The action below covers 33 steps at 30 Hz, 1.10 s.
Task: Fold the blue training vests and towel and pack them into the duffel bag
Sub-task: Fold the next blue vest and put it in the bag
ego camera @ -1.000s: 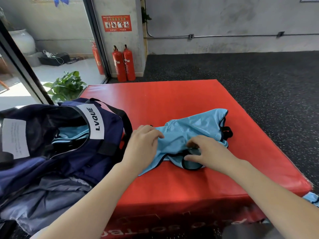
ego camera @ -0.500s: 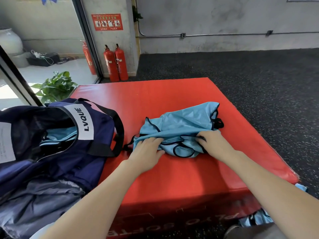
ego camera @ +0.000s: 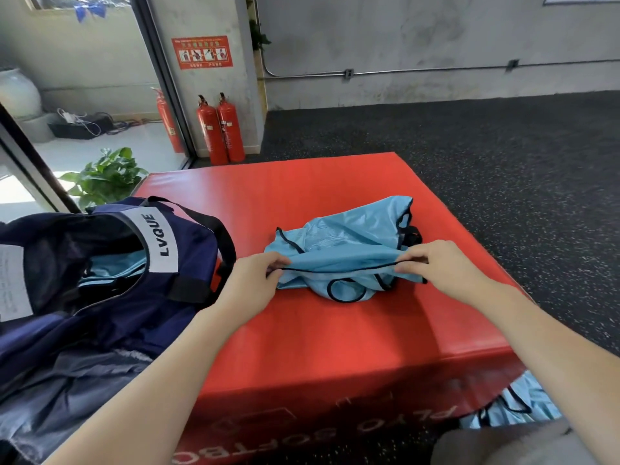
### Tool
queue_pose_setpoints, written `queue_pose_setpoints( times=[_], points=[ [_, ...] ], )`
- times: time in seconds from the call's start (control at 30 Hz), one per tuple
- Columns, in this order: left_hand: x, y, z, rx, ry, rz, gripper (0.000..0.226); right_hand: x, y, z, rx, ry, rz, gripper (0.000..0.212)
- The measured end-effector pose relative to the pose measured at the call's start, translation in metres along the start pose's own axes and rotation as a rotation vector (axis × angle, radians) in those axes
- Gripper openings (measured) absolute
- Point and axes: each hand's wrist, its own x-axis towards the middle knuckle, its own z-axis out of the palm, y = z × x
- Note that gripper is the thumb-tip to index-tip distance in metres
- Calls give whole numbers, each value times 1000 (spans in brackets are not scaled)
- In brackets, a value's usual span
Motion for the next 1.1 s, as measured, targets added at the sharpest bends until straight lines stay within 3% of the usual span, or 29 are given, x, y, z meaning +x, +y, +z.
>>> queue_pose_setpoints(
  times=[0.3,0.5,0.6,0.67,0.77,1.1],
  points=[
    [-52,5,-18,49,-34,0,28,-47,22,-26,-174,-52,59,10],
    [-78,6,-29,209,-223,86,53,-62,30,-28,-447,-245,151,27],
    [-81,2,-32,325,-334,126,56,-64,18,-26,-507,-336,169,19],
    [-82,4,-34,310,-348,125,56,-61,8,-22,-473,-321,166,38],
    [-80,9,-34,193,-296,49,55,-49,-11,-11,-383,-198,100,56],
    [-11,19,-12,81,42,19,35,27,-85,68,-113,-8,-134,24]
  ],
)
